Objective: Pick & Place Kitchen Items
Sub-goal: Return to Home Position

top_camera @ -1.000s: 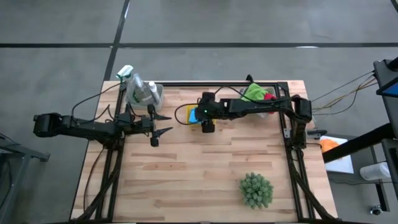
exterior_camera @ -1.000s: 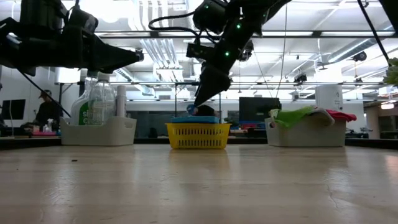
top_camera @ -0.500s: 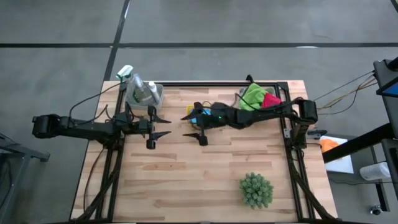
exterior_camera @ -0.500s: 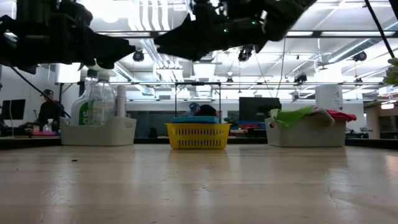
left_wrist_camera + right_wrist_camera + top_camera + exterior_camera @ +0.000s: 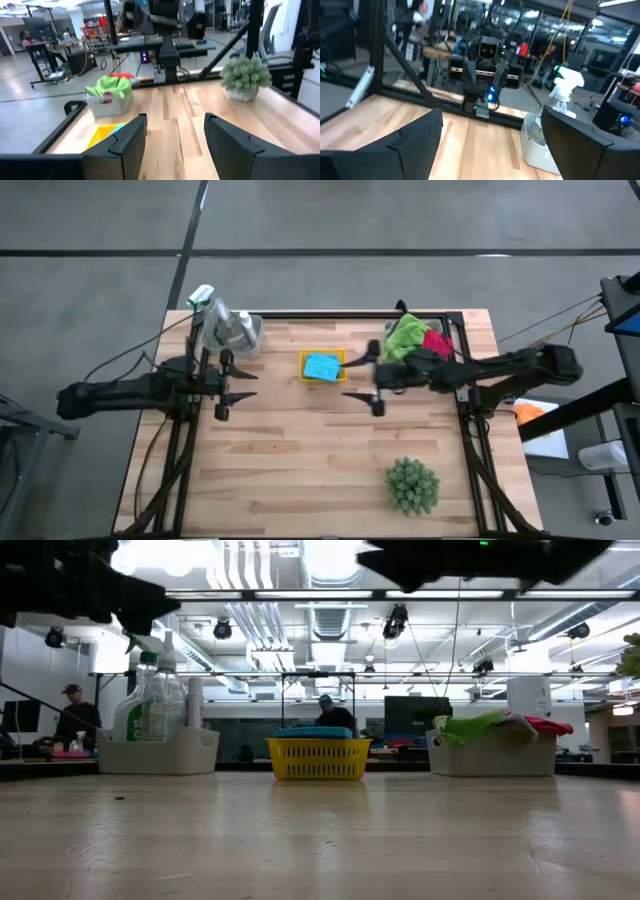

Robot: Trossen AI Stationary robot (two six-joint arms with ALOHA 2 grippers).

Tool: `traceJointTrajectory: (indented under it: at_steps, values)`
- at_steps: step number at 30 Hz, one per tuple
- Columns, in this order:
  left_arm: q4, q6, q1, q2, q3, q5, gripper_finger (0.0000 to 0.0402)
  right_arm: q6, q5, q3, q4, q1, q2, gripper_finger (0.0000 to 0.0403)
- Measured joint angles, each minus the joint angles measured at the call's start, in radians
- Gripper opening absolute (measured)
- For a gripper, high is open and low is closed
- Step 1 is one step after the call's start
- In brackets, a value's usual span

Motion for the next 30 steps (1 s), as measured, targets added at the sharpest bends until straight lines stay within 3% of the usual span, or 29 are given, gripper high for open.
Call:
traceJointTrajectory:
  at_steps: [6,14,19,22,30]
  values:
    - [-0.081,-0.038,0.000,-0.074,0.039,-0.001,0.0201,0.077,0.000,-0.280,0.247,0.000,-0.190,0.0330]
    - [-0.069,-0.148,-0.001,-0.080,-0.010,0.000,0.0201,0.142,0.030,-0.578,0.506,0.000,-0.330,0.0330]
    - [-0.044,-0.262,-0.001,-0.079,-0.059,0.000,0.0201,0.126,0.054,-0.671,0.491,-0.001,-0.405,0.0330]
    - [-0.020,-0.275,-0.002,-0.078,-0.098,-0.002,0.0201,0.151,0.066,-0.670,0.371,-0.002,-0.455,0.0330]
    - [0.069,-0.146,-0.001,-0.112,-0.150,0.072,0.0201,0.156,0.074,-0.671,0.110,-0.002,-0.636,0.0330]
